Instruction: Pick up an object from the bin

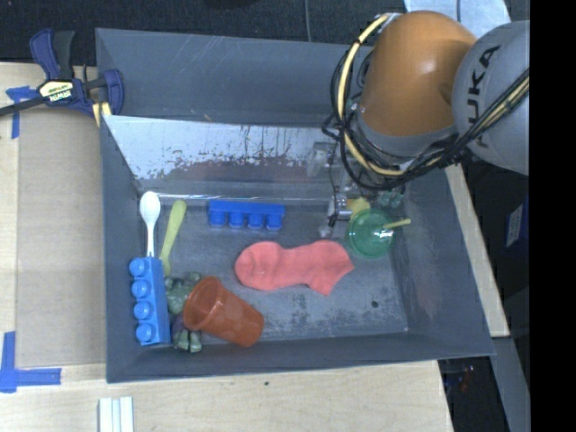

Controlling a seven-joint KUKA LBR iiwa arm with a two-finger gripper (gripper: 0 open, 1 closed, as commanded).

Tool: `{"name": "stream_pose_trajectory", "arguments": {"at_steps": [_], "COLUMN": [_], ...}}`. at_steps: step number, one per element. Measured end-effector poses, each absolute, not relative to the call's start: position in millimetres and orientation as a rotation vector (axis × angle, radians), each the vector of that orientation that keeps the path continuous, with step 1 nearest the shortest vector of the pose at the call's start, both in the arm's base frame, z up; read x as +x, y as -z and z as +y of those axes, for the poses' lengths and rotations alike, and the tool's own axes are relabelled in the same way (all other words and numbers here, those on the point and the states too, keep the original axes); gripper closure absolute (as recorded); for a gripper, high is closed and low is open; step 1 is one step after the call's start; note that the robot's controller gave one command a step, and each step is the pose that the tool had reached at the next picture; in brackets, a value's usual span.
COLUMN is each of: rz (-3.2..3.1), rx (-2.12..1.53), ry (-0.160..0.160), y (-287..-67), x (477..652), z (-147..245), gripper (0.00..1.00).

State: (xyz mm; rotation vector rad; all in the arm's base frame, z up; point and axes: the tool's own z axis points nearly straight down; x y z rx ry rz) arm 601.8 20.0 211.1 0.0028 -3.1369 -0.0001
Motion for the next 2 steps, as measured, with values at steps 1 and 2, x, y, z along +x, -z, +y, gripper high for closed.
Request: {"name": "stream_pose_trajectory", "arguments": {"at_steps": [1, 2], "rz": [-3.145, -3.147], "rx": [0.002, 0.01], "ry": [0.0, 0.0], "y": [-215.8, -154.7], "x": [603.1, 550.5], "z": [19.9, 4.4], "gripper": [0.0, 0.0]}}
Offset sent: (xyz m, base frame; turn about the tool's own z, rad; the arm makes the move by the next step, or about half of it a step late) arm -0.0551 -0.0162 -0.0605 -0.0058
